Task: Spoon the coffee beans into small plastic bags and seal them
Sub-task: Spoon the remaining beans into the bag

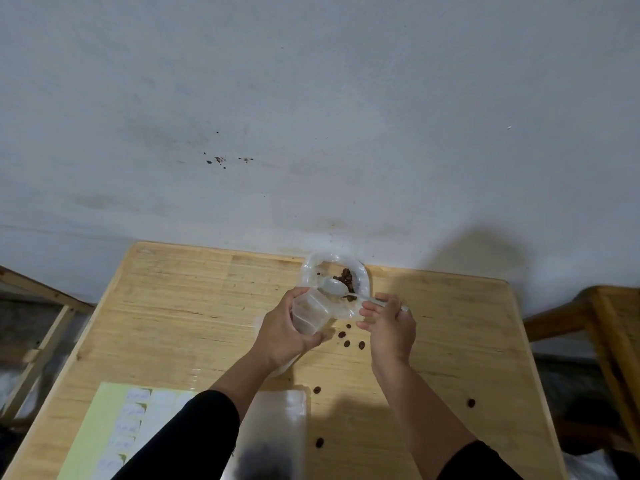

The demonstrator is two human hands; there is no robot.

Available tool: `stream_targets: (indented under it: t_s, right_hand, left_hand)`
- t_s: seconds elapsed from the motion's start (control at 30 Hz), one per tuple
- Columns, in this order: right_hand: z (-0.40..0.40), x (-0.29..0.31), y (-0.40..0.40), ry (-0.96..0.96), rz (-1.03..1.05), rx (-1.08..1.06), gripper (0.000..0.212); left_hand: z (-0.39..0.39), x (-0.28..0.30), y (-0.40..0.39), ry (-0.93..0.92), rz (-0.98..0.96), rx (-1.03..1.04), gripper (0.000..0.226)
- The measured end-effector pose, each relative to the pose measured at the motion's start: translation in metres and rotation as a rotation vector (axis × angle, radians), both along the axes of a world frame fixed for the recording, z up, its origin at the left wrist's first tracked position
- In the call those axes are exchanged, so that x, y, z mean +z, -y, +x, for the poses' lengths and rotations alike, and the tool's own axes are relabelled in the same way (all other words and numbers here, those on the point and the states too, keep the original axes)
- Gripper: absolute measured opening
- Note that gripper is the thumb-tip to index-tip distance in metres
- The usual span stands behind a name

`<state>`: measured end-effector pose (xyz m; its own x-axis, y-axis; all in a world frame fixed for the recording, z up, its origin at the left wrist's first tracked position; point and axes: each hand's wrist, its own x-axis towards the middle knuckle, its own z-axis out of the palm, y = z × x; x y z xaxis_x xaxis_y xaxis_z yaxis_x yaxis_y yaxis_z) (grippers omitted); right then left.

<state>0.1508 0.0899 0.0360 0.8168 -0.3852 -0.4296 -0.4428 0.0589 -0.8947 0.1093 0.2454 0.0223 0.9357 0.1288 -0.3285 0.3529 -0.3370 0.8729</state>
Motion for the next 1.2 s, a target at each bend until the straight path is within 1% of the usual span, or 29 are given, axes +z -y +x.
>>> stream_targets:
  t_s: [0.07,0.13,0.23,0.3,0.37,0.47,0.53,0.67,0.77,0.83,0.9,0.97,1.07,1.2]
  right_hand:
    - [-0.001,0.002,0.001,0.038,-0.047,0.001,0.031]
    - [-0.002,0.003,0.001,0.046,-0.081,0.046,0.03]
    - [-0.004,0.001,-0.004,0.026,-0.086,0.153,0.029]
    - [-0.005,-0.003,-0.006,0.004,-0.059,0.166,0.028]
    - [-0.005,-0.005,-0.007,-0.034,0.029,0.125,0.028]
    - [-0.005,-0.003,-0.006,-0.088,0.214,0.05,0.029]
    - [-0.008,0.0,-0.003,-0.095,0.271,0.011,0.03]
    - [-0.013,0.007,0.0,-0.059,0.23,-0.055,0.028]
    - [-0.017,0.007,0.001,-0.105,0.208,-0.121,0.027]
    - [-0.015,0.004,0.003,-0.161,0.244,-0.189,0.024]
    - [-0.01,0.002,0.005,-0.212,0.335,-0.259,0.021]
    - [-0.004,0.002,0.004,-0.232,0.402,-0.327,0.023]
    - [0.001,0.003,-0.002,-0.211,0.39,-0.389,0.028]
    - [-0.001,-0.002,-0.009,-0.18,0.455,-0.374,0.025]
  left_hand:
    - [0.0,-0.001,0.0,0.0,0.0,0.001,0.085]
    - [-0.001,0.0,0.0,0.007,-0.005,0.002,0.084]
    - [-0.002,0.003,0.002,0.03,0.011,-0.019,0.08]
    - [-0.003,0.004,0.002,0.046,0.013,-0.028,0.081]
    - [-0.004,0.005,0.001,0.054,0.033,-0.034,0.082]
    - [-0.005,0.006,-0.002,0.051,0.047,-0.023,0.079]
    - [-0.005,0.005,-0.003,0.057,0.072,-0.008,0.078]
    - [-0.005,0.005,-0.001,0.075,0.096,0.019,0.076]
    - [-0.005,0.006,0.004,0.088,0.104,0.027,0.077]
    - [-0.006,0.007,0.008,0.097,0.096,0.029,0.076]
    - [-0.007,0.009,0.011,0.106,0.082,0.024,0.075]
    - [-0.007,0.008,0.012,0.113,0.072,0.015,0.075]
    - [-0.009,0.009,0.01,0.11,0.085,0.01,0.073]
    - [-0.011,0.01,0.009,0.092,0.084,0.005,0.076]
